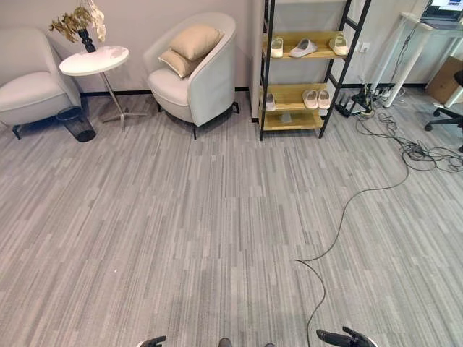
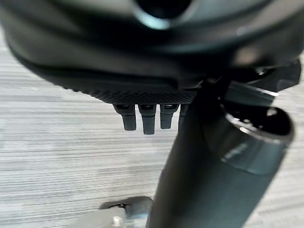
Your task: Arrange the slippers neatly on the shoe rack.
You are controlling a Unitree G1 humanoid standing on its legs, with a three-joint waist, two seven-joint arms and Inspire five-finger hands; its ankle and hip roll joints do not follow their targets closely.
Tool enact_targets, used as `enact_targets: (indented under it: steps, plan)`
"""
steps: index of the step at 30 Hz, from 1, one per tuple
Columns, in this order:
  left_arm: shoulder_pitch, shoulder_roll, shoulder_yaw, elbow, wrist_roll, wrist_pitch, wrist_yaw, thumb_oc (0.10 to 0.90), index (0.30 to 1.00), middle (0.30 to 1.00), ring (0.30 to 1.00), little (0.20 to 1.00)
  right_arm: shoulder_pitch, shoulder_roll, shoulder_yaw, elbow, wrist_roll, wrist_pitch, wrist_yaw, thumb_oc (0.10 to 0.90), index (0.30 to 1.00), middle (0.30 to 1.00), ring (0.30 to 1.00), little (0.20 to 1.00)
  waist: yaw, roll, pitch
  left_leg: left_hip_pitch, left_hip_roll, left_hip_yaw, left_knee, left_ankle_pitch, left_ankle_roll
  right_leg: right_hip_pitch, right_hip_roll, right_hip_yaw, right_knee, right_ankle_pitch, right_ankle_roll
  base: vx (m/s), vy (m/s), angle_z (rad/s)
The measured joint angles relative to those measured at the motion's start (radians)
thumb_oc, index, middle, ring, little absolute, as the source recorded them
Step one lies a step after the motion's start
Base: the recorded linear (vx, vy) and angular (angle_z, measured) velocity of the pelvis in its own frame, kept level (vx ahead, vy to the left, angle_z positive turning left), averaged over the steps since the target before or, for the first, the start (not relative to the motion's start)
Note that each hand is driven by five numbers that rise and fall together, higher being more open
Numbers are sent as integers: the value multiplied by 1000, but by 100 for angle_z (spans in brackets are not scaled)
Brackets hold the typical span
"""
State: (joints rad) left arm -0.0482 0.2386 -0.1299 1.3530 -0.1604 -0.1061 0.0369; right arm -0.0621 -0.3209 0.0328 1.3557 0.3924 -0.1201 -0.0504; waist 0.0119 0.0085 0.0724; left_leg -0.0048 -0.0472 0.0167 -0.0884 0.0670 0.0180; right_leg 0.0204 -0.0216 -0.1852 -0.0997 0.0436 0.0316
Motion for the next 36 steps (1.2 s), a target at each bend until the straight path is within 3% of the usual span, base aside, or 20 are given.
enact_targets:
  steps: [4,8,11,12,13,20,31,33,35,36]
  plan:
    - [-10,-1,-59,0,47,0,19,800,900,900,900,900,24,35,22,3,-1,3,-5,800,900,900,900,900,-13,-14,-7,3,1,3,0,3,5,1,0,1,0,4,-5,5,-23,-3]
    - [-9,-9,-66,1,67,2,18,800,900,900,900,900,54,78,47,3,-20,8,-2,800,900,900,900,900,-31,-11,-5,14,2,8,0,3,7,13,1,4,0,8,-10,-1,-34,-4]
    - [-19,-13,-138,-1,109,2,22,800,900,900,900,900,70,99,66,4,-21,14,0,800,900,900,900,900,-39,-6,0,19,7,31,0,2,8,8,4,21,0,6,-8,-11,-42,-19]
    - [-22,-13,-208,-27,160,2,25,800,900,900,900,900,63,104,77,1,-21,14,3,800,900,900,900,900,-39,4,6,18,11,50,-1,2,7,3,4,24,0,3,-5,-18,-51,-37]
    - [-26,-15,-218,-39,183,1,24,800,900,900,900,900,61,105,77,1,-22,15,4,800,900,900,900,900,-40,10,9,19,14,58,-1,2,7,0,3,24,0,4,-5,-20,-60,-37]
    - [-35,-48,-221,-37,221,2,20,800,900,900,900,900,66,102,77,-30,-18,16,4,800,900,900,900,900,-83,23,17,16,31,87,-1,0,3,-15,13,24,0,12,-14,-15,-97,-16]
    - [-71,-80,-310,-79,292,2,17,800,900,900,900,900,31,78,118,-36,-36,22,18,800,900,900,900,900,-112,88,37,20,58,152,0,-13,-19,-35,34,64,-1,9,-27,46,-140,-18]
    - [-76,-82,-312,-90,298,2,18,800,900,900,900,900,24,67,137,-36,-47,24,26,800,900,900,900,900,-108,88,39,22,66,168,9,-13,-27,-35,43,80,-1,10,-41,59,-195,-22]
    - [-88,-73,-306,-103,298,1,18,800,900,900,900,900,12,70,146,-35,-69,25,29,800,900,900,900,900,-105,64,60,-3,68,167,93,-32,-55,-28,36,89,0,-1,-52,99,-253,-22]
    - [-105,-64,-299,-114,282,-4,26,800,900,900,900,900,6,73,160,-33,-87,25,36,800,900,900,900,900,-74,21,84,-44,62,163,228,-40,-67,-8,16,118,0,4,-80,111,-211,-36]
